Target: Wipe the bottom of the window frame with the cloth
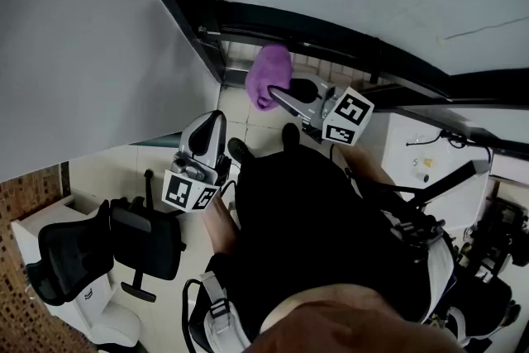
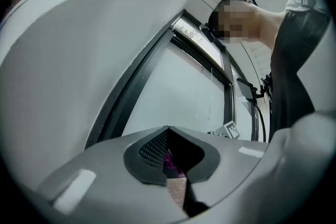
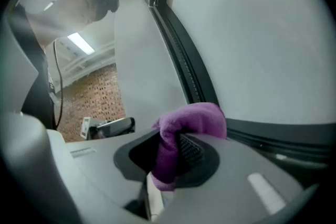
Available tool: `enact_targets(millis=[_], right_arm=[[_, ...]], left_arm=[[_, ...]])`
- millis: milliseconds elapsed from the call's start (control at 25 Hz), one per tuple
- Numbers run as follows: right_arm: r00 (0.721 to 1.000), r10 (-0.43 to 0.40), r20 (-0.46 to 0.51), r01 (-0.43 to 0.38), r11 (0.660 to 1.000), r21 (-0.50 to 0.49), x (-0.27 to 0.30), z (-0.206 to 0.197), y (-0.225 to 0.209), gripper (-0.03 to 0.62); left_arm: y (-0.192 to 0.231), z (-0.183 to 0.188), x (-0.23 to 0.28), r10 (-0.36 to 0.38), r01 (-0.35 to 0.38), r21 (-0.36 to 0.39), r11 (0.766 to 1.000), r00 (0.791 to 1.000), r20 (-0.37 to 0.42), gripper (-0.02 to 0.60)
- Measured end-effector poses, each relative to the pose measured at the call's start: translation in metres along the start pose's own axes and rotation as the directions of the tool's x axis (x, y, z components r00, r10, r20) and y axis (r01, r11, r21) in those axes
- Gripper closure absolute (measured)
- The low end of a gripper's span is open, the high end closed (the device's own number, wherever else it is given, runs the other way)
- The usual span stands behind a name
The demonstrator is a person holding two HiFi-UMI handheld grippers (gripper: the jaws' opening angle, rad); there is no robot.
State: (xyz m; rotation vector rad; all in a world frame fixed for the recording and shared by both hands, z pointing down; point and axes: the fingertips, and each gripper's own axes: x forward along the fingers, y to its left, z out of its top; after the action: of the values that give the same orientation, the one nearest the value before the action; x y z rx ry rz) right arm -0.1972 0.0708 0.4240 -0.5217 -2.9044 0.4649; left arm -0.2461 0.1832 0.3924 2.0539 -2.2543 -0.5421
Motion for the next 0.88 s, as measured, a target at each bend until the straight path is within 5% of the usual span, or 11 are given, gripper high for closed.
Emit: enact_targets(millis=[200,400,600,720,880], right_arm=[[0.977,-0.195,-0.086,0.17,0.957,-0.234,0.036,0.022,-0.057,0.531],[0.908,-0.389,-0.159,0.314,0.879,-0.358,0.094,0.036,-0.119,0.531],[0.837,-0.477,-0.269,0.326,0.828,-0.456,0.154,0.02,-0.148,0.531],[0.776,-0.547,-0.314,0.31,0.764,-0.566,0.173,0.005,-0.162,0.531],[0.759,-0.57,-0.316,0.267,0.714,-0.648,0.181,0.003,-0.166,0.531]], left_arm=[[-0.004,0.006,-0.003,0.003,-0.003,0.002,1.0,1.0,0.014,0.578],[0.001,0.009,-0.014,0.024,-0.024,0.003,1.0,0.999,0.024,0.578],[0.013,0.013,-0.03,0.059,-0.06,0.004,0.998,0.998,0.034,0.578],[0.022,0.015,-0.038,0.084,-0.084,0.003,0.996,0.996,0.038,0.578],[0.027,0.02,-0.036,0.09,-0.09,0.003,0.996,0.995,0.038,0.578]])
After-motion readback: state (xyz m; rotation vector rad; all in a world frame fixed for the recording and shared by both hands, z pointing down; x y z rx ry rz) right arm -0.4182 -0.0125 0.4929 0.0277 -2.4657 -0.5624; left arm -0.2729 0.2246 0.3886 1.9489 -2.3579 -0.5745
